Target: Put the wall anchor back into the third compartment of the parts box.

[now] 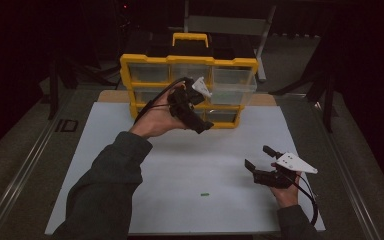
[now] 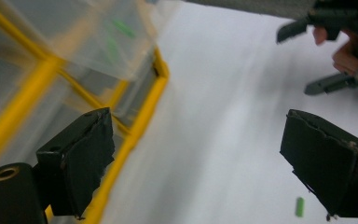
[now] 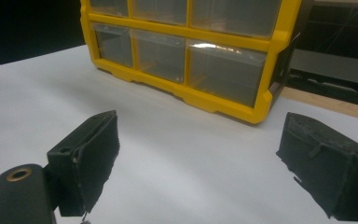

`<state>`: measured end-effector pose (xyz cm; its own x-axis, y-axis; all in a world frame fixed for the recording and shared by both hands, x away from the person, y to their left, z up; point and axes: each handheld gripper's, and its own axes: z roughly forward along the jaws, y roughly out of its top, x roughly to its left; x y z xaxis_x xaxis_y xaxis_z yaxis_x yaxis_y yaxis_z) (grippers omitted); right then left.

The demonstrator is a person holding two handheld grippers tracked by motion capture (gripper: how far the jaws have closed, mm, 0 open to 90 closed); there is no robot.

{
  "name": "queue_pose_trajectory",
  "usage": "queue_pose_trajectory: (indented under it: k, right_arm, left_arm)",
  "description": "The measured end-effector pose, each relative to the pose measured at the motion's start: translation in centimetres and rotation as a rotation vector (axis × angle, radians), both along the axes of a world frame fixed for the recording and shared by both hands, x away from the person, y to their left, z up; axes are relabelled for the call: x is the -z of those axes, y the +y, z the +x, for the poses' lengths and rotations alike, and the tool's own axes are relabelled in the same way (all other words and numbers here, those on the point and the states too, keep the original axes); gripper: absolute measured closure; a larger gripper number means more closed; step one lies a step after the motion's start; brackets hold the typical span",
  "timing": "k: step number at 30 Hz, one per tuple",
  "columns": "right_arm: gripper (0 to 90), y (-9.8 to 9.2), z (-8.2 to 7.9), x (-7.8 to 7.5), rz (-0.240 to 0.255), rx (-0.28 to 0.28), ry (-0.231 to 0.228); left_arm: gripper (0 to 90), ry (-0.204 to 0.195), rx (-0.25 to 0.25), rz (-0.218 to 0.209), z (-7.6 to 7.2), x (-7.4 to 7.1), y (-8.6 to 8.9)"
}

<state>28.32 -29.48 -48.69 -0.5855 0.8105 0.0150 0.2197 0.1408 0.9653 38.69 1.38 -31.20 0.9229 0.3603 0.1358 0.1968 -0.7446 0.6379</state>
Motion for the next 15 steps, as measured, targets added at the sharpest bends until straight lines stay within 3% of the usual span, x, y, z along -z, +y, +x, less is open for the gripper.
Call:
queue_pose_trajectory:
  k: [5,15]
  right_arm:
    - [10.8,0.0,-0.1,-0.1,-0.003,0.0,-0.006]
    - [10.6,0.1,-0.2,-0.2,-0.006,-0.003,-0.018]
  left_arm:
    - [9.4,0.029,0.021,0.005,-0.7,1.8,-0.3]
    - [9.5,0.05,0.059,0.011,-2.3,4.9,-0.8]
